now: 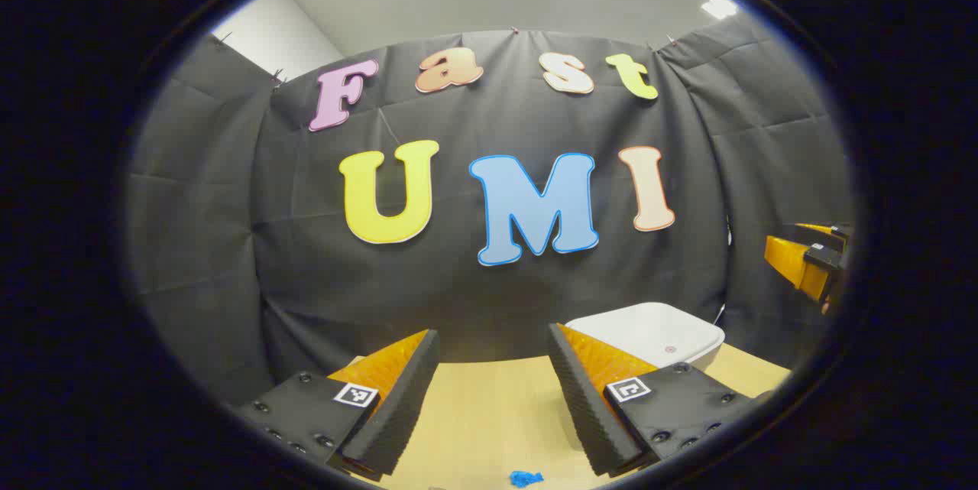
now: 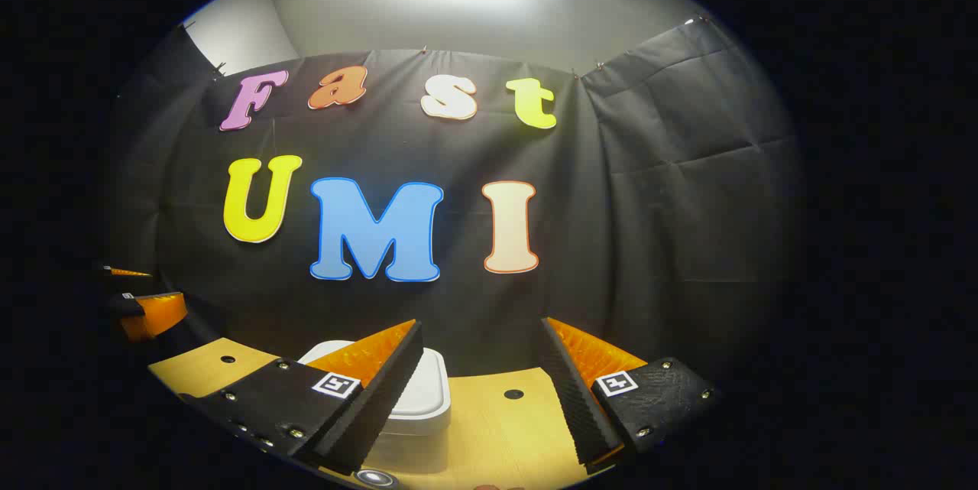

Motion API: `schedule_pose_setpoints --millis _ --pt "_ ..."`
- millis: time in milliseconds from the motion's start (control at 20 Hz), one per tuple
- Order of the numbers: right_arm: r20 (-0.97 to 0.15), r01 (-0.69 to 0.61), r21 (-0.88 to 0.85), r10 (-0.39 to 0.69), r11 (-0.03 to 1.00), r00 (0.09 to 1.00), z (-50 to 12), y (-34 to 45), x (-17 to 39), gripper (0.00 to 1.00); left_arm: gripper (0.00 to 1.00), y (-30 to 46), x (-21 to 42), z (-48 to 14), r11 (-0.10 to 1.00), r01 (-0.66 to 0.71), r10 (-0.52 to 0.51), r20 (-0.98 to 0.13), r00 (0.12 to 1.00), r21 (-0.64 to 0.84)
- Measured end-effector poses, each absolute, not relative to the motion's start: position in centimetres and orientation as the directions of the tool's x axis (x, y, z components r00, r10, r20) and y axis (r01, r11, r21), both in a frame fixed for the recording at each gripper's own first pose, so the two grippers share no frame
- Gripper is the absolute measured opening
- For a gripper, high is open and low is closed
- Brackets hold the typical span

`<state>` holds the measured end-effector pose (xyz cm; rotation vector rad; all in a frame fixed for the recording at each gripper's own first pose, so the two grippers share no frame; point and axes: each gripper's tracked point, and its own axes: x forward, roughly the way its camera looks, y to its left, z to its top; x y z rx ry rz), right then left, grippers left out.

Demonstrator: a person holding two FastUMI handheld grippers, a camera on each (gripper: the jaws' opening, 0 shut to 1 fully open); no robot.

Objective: Press the lid of the desktop garbage bin to open it, pick up the crumpled paper on the desktop and throw it into the bin, then pick up the pop can on the desktop and drop it into the bin, and finally close the garbage bin lid.

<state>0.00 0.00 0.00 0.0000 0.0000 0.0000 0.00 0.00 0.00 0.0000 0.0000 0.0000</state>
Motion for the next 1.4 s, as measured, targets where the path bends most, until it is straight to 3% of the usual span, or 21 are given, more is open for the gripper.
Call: schedule_pose_setpoints --millis 1350,1400 --pt "-0.090 -0.189 -0.014 0.187 0.982 0.978 -2.3 5.5 2.5 0.96 0.96 -0.2 0.2 -0.5 0.999 -0.032 0.032 -0.022 0.999 -0.027" --pt "-0.093 -0.196 -0.009 0.195 0.980 0.976 -2.4 5.7 2.6 1.00 0.96 -0.3 0.2 -0.5 0.999 -0.033 0.032 -0.022 0.999 -0.025"
